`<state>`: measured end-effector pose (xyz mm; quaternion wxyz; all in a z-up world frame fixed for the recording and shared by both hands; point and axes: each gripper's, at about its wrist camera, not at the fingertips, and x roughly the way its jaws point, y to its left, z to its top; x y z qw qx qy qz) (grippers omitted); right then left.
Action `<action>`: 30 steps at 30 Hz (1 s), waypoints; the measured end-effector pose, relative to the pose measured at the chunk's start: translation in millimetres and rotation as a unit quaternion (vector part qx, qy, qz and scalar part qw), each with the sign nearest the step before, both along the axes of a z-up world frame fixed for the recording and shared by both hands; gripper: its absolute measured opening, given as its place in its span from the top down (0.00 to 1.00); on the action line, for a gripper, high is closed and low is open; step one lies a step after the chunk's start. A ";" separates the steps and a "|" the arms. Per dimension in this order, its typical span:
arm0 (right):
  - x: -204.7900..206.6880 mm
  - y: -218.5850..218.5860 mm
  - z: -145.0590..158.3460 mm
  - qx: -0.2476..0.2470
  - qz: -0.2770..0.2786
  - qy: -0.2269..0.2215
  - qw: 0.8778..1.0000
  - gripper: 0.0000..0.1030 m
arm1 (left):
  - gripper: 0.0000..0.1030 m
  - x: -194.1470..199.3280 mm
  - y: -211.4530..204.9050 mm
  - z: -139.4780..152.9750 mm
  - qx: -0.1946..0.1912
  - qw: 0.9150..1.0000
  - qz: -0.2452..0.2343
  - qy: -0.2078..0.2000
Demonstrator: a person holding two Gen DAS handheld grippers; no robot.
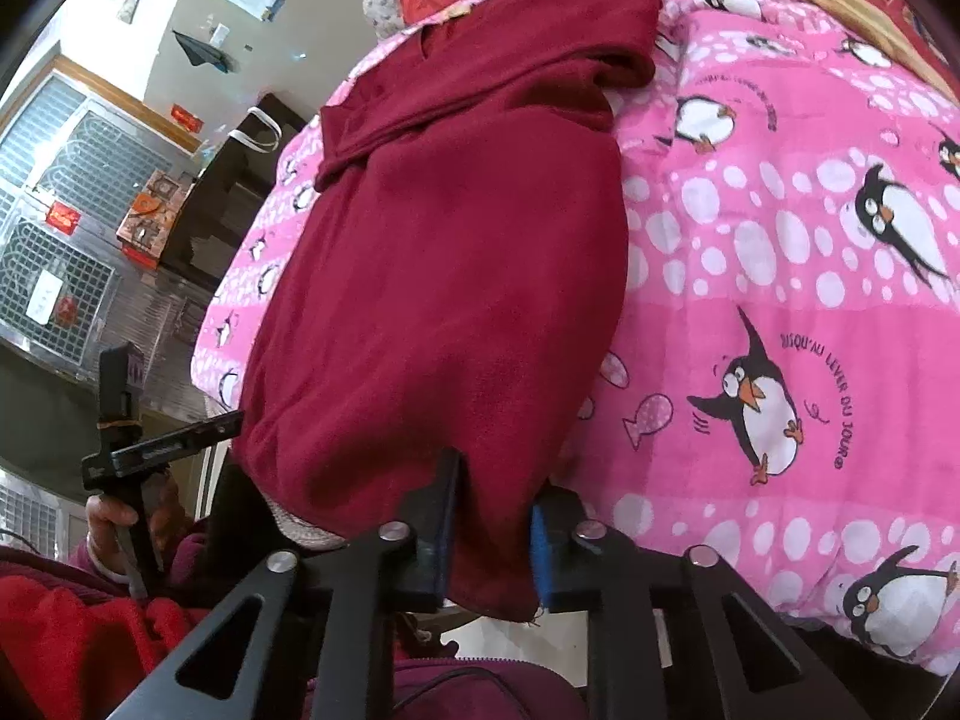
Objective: Fold small clothes
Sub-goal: 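Grasp the hem with both tools and lift it toward the collar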
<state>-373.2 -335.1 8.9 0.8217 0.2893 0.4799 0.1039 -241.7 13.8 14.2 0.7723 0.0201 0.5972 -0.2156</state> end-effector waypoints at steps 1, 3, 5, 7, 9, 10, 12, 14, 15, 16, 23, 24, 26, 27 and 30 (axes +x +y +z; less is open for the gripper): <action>-0.8 0.4 2.9 0.001 0.001 -0.005 1.000 0.84 | 0.72 -0.1 0.0 0.7 -0.001 1.000 -0.002 0.000; -2.3 0.5 7.9 -0.002 0.001 -0.012 1.000 0.86 | 0.85 0.1 -0.3 2.7 -0.007 1.000 -0.007 0.002; -5.2 -0.5 15.0 -0.003 0.002 -0.021 1.000 0.87 | 0.92 1.0 -1.1 5.8 -0.011 1.000 -0.013 0.002; -6.1 -1.2 21.4 -0.006 0.003 -0.029 1.000 0.88 | 0.93 2.1 0.2 9.7 -0.018 1.000 -0.015 0.003; -8.3 -2.5 28.3 -0.010 0.004 -0.038 0.999 0.88 | 0.93 2.1 1.3 13.0 -0.023 1.000 -0.017 0.001; -9.3 -2.5 31.1 -0.009 0.004 -0.041 0.999 0.88 | 0.93 2.0 2.2 13.7 -0.024 1.000 -0.016 0.000; -9.7 -1.2 32.9 -0.006 0.007 -0.044 0.999 0.88 | 0.93 1.7 3.5 13.1 -0.024 1.000 -0.016 0.000; -9.0 0.2 30.0 -0.002 0.014 -0.041 0.999 0.88 | 0.93 0.9 3.7 11.4 -0.022 1.000 -0.016 0.001; -7.8 0.5 26.6 0.000 0.018 -0.037 0.999 0.88 | 0.93 0.8 4.6 10.5 -0.022 1.000 -0.015 0.002; -6.6 -0.4 21.4 0.004 0.015 -0.028 0.999 0.88 | 0.93 0.7 4.3 9.7 -0.022 1.000 -0.014 0.003; -3.1 -5.8 -2.6 0.031 -0.005 -0.004 1.000 0.88 | 0.93 0.0 -0.9 7.1 -0.012 1.000 -0.016 0.001; -2.8 -6.7 -5.5 0.036 -0.007 0.000 0.999 0.87 | 0.93 0.2 -0.6 6.7 -0.011 1.000 -0.016 0.001; -1.1 -7.7 -11.2 0.044 -0.011 0.008 0.999 0.85 | 0.93 0.5 -1.8 5.9 -0.011 1.000 -0.014 0.002; -0.8 -8.6 -12.5 0.048 -0.012 0.009 0.999 0.84 | 0.93 0.7 -2.4 5.5 -0.011 1.000 -0.013 0.004; 0.5 -9.4 -15.0 0.058 -0.014 0.010 0.998 0.78 | 0.93 1.3 -2.8 4.6 -0.012 1.000 -0.009 0.007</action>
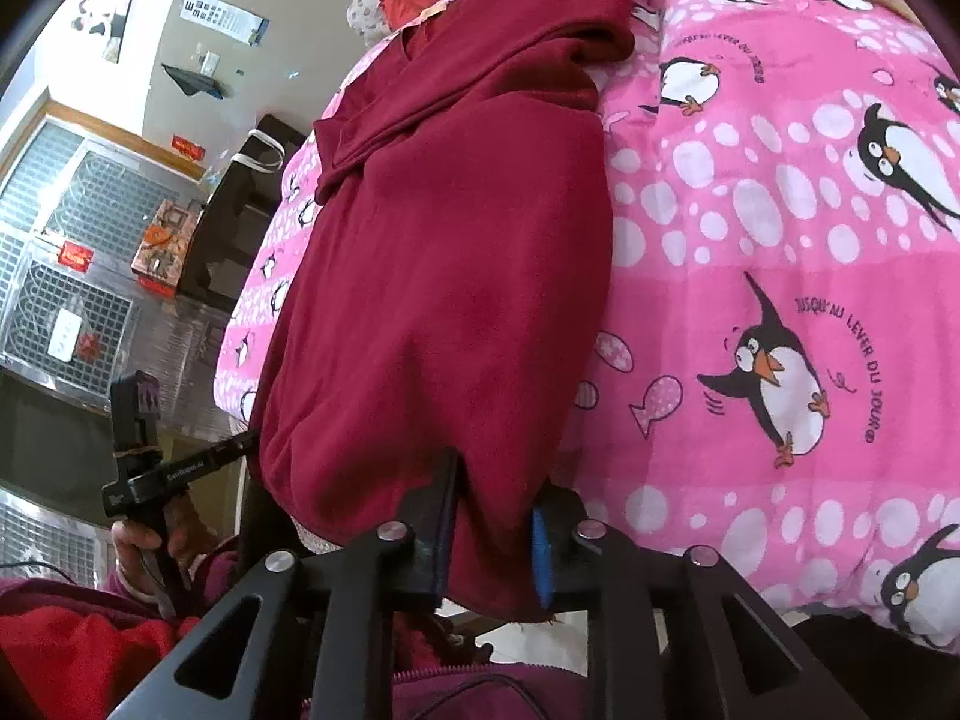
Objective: Fold small clothes
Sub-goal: 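Grasp the hem with both tools and lift it toward the collar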
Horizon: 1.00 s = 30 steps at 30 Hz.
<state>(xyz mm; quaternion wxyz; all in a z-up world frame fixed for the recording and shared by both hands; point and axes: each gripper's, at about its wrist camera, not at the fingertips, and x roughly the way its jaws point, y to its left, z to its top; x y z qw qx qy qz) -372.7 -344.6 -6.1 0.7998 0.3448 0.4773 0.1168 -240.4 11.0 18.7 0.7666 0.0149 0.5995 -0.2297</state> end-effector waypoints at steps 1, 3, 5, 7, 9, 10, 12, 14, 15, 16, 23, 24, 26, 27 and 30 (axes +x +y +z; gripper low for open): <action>0.9 0.4 -0.2 0.002 0.000 0.001 1.000 0.76 | 0.93 -0.2 -0.3 -0.1 0.000 1.000 0.001 0.000; 2.4 3.1 0.0 0.006 0.003 -0.001 1.000 0.65 | 0.93 -0.3 -0.6 -0.3 0.002 1.000 0.002 -0.001; 4.8 7.6 1.8 0.000 0.007 -0.004 1.000 0.64 | 0.93 -1.0 -1.1 -0.2 0.003 1.000 0.002 -0.001; 6.5 12.8 4.3 -0.015 0.016 -0.008 1.000 0.64 | 0.90 0.2 -1.4 -1.7 0.002 1.000 0.007 0.003; 7.1 16.7 7.7 -0.035 0.028 -0.011 0.999 0.66 | 0.89 1.8 0.5 -3.7 -0.005 1.000 0.016 0.009; 7.2 19.9 11.5 -0.048 0.037 -0.015 0.998 0.68 | 0.88 2.1 1.1 -4.3 -0.007 1.000 0.019 0.011; 5.9 19.2 15.6 -0.054 0.037 -0.024 0.998 0.79 | 0.87 2.1 2.0 -5.1 -0.009 1.000 0.021 0.011; 4.0 19.0 22.9 -0.061 0.034 -0.036 0.997 0.86 | 0.86 2.2 1.8 -5.5 -0.009 1.000 0.024 0.010; 2.8 18.6 26.5 -0.065 0.032 -0.044 0.996 0.87 | 0.85 2.0 1.4 -5.5 -0.009 1.000 0.025 0.010; 1.4 18.7 30.6 -0.066 0.032 -0.052 0.996 0.88 | 0.85 1.6 1.2 -5.3 -0.009 1.000 0.026 0.009; -6.0 22.7 50.9 -0.065 0.028 -0.078 0.994 0.89 | 0.93 1.7 1.3 5.4 -0.029 1.000 -0.002 -0.004; -8.5 22.7 54.5 -0.060 0.028 -0.083 0.994 0.89 | 0.94 0.4 3.4 11.2 -0.036 0.999 -0.008 -0.011; -13.7 25.3 64.4 -0.045 0.033 -0.095 0.994 0.90 | 0.94 -3.1 10.9 25.0 -0.048 0.998 -0.015 -0.026; -17.7 28.2 70.7 -0.043 0.038 -0.102 0.993 0.90 | 0.94 -3.9 13.9 30.1 -0.053 0.998 -0.017 -0.030; -23.5 34.4 74.5 -0.047 0.051 -0.105 0.992 0.90 | 0.94 -2.2 28.1 35.3 -0.061 0.998 -0.011 -0.031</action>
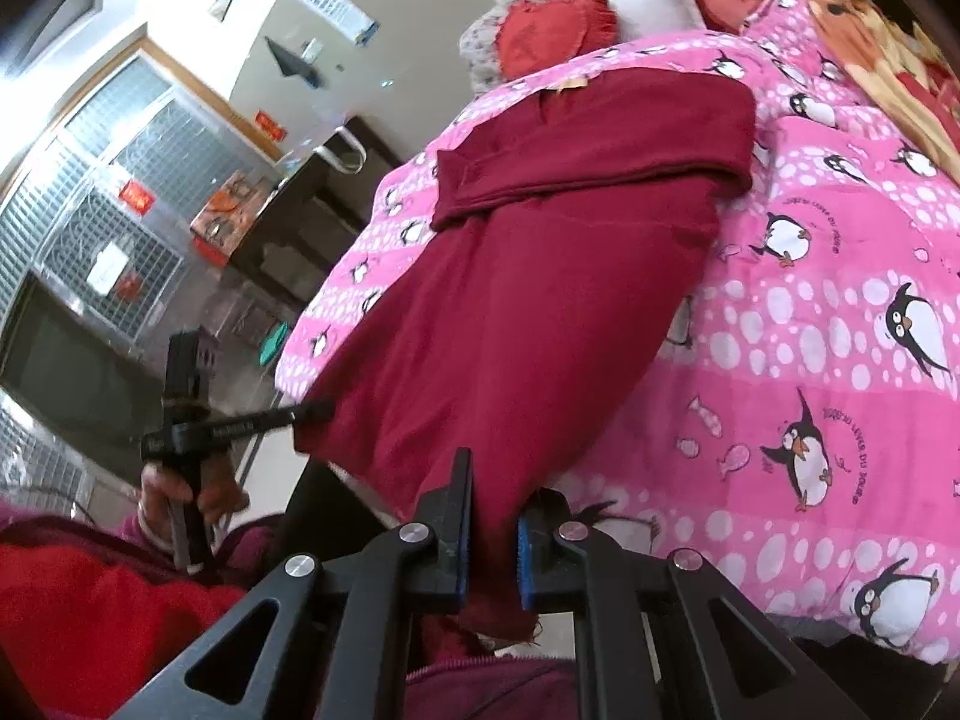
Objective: Fold small clothes
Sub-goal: 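Grasp the hem with both tools and lift it toward the collar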
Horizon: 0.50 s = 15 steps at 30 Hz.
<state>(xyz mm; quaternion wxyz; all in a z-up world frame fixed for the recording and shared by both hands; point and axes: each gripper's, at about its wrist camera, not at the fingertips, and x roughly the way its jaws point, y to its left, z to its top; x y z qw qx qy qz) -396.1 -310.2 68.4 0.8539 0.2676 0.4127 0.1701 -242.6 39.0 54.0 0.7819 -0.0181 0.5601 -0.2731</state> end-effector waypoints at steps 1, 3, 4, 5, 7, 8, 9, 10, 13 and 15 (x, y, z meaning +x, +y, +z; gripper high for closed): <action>-0.1 0.4 -5.9 0.007 -0.001 0.010 1.000 0.90 | 0.94 3.1 4.2 -3.1 0.001 1.000 0.006 0.006; 0.9 -2.9 -17.4 0.017 -0.002 0.027 0.999 0.90 | 0.94 7.7 9.3 -12.8 0.001 1.000 0.016 0.023; 2.8 -3.7 -23.7 0.020 -0.005 0.038 0.999 0.90 | 0.94 9.3 8.8 -15.7 0.000 0.999 0.018 0.029; 4.4 -5.6 -25.6 0.024 -0.006 0.042 0.999 0.90 | 0.94 9.9 7.8 -15.8 -0.001 0.999 0.019 0.031; 7.5 -9.9 -22.2 0.031 -0.007 0.040 0.999 0.90 | 0.94 12.2 4.7 -12.5 -0.006 0.999 0.014 0.029; 9.9 -13.5 -17.9 0.034 -0.008 0.035 0.999 0.90 | 0.94 14.7 3.2 -8.7 -0.010 1.000 0.010 0.025; 14.1 -18.8 -12.2 0.040 -0.009 0.027 0.999 0.90 | 0.94 18.6 1.0 -3.2 -0.016 1.000 0.007 0.021; 19.4 -24.9 -4.9 0.048 -0.012 0.016 0.999 0.90 | 0.94 24.4 -1.1 3.5 -0.023 1.000 0.006 0.017; 41.4 -43.7 14.9 0.065 -0.026 -0.019 0.997 0.90 | 0.94 47.0 -6.9 26.9 -0.049 0.999 0.009 -0.009; 59.2 -54.8 25.3 0.065 -0.039 -0.041 0.996 0.90 | 0.94 64.3 -12.9 41.3 -0.069 0.997 0.014 -0.024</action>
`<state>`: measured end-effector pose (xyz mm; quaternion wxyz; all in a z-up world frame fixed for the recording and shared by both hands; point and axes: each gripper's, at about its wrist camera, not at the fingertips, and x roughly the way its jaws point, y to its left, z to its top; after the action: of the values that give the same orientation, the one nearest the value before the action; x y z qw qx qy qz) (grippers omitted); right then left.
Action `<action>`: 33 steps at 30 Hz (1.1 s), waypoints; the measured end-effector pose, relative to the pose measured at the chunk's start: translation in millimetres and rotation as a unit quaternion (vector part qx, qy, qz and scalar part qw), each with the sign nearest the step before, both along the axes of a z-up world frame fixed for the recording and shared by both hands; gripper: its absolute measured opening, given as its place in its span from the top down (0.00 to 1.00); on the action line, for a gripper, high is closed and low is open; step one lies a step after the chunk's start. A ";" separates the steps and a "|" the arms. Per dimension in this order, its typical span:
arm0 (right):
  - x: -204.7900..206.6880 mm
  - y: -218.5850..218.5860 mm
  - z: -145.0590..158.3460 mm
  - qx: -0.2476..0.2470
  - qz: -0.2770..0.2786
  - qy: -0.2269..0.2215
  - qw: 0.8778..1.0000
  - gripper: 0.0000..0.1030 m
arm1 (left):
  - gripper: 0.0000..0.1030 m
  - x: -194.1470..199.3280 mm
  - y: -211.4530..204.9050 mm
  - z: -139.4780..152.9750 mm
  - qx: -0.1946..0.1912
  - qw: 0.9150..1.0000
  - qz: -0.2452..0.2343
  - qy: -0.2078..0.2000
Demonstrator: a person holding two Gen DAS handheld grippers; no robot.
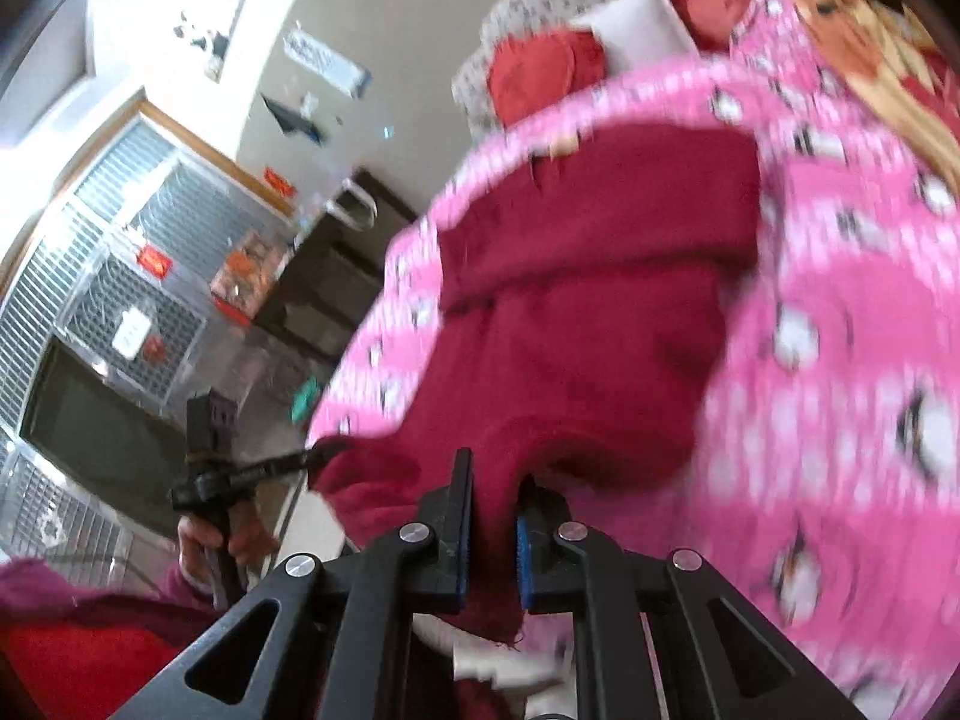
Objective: Fold small clothes
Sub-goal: 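Grasp the hem with both tools and lift it toward the collar, then lay the hem over the collar and open both tools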
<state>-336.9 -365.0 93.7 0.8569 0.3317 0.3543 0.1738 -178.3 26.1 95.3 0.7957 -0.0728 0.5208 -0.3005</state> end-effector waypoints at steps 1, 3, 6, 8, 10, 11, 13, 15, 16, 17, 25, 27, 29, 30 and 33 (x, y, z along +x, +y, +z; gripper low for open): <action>11.2 -6.4 3.8 0.001 -0.010 -0.009 1.000 0.90 | 0.94 8.7 -3.3 6.1 -0.009 1.000 0.003 -0.007; 31.1 -17.6 7.9 0.010 -0.029 -0.021 0.999 0.90 | 0.94 27.6 -13.4 19.0 -0.020 0.999 0.010 -0.029; 65.4 -28.7 14.1 0.012 -0.044 -0.030 0.998 0.90 | 0.94 57.3 -32.2 35.9 -0.020 0.998 0.017 -0.065; 80.3 -37.0 19.8 0.010 -0.050 -0.033 0.998 0.90 | 0.94 76.1 -40.2 41.6 -0.021 0.996 0.020 -0.079; 100.7 -45.5 26.1 -0.001 -0.059 -0.034 0.998 0.90 | 0.94 99.0 -52.4 44.1 -0.017 0.995 0.029 -0.091; 106.7 -49.5 28.6 -0.005 -0.061 -0.033 0.998 0.90 | 0.94 110.7 -57.6 44.0 -0.017 0.995 0.031 -0.095; 127.1 -58.0 31.4 -0.012 -0.069 -0.032 0.997 0.90 | 0.94 135.1 -69.7 42.1 -0.012 0.994 0.040 -0.098; 144.1 -67.2 31.6 -0.015 -0.076 -0.029 0.997 0.90 | 0.94 159.6 -83.8 39.7 -0.006 0.994 0.043 -0.101; 152.5 -71.7 30.6 -0.013 -0.079 -0.027 0.996 0.90 | 0.94 168.3 -88.7 38.7 -0.003 0.994 0.044 -0.102; 162.5 -75.9 29.9 -0.012 -0.081 -0.025 0.996 0.90 | 0.94 178.2 -94.4 38.1 0.001 0.994 0.044 -0.103; 237.7 -106.9 -4.7 -0.019 -0.100 0.033 0.994 0.90 | 0.94 234.9 -122.6 8.8 0.040 0.993 0.051 -0.104; 250.0 -113.8 -12.4 -0.013 -0.104 0.045 0.994 0.90 | 0.94 244.8 -125.0 3.1 0.034 0.993 0.053 -0.099; 258.5 -123.6 -18.6 0.008 -0.110 0.055 0.992 0.90 | 0.93 254.6 -125.2 -1.0 0.020 0.995 0.053 -0.088; 261.6 -127.8 -20.6 0.021 -0.111 0.059 0.992 0.90 | 0.93 260.1 -125.0 -2.8 0.012 0.995 0.052 -0.081; 270.0 -139.5 -23.6 0.049 -0.111 0.082 0.989 0.85 | 0.85 266.8 -125.6 -1.3 0.014 0.996 0.045 -0.071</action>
<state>-66.9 -504.5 70.1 0.8215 0.4238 0.3756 0.0666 88.6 -99.5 94.1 0.8444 -0.0638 0.4631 -0.2616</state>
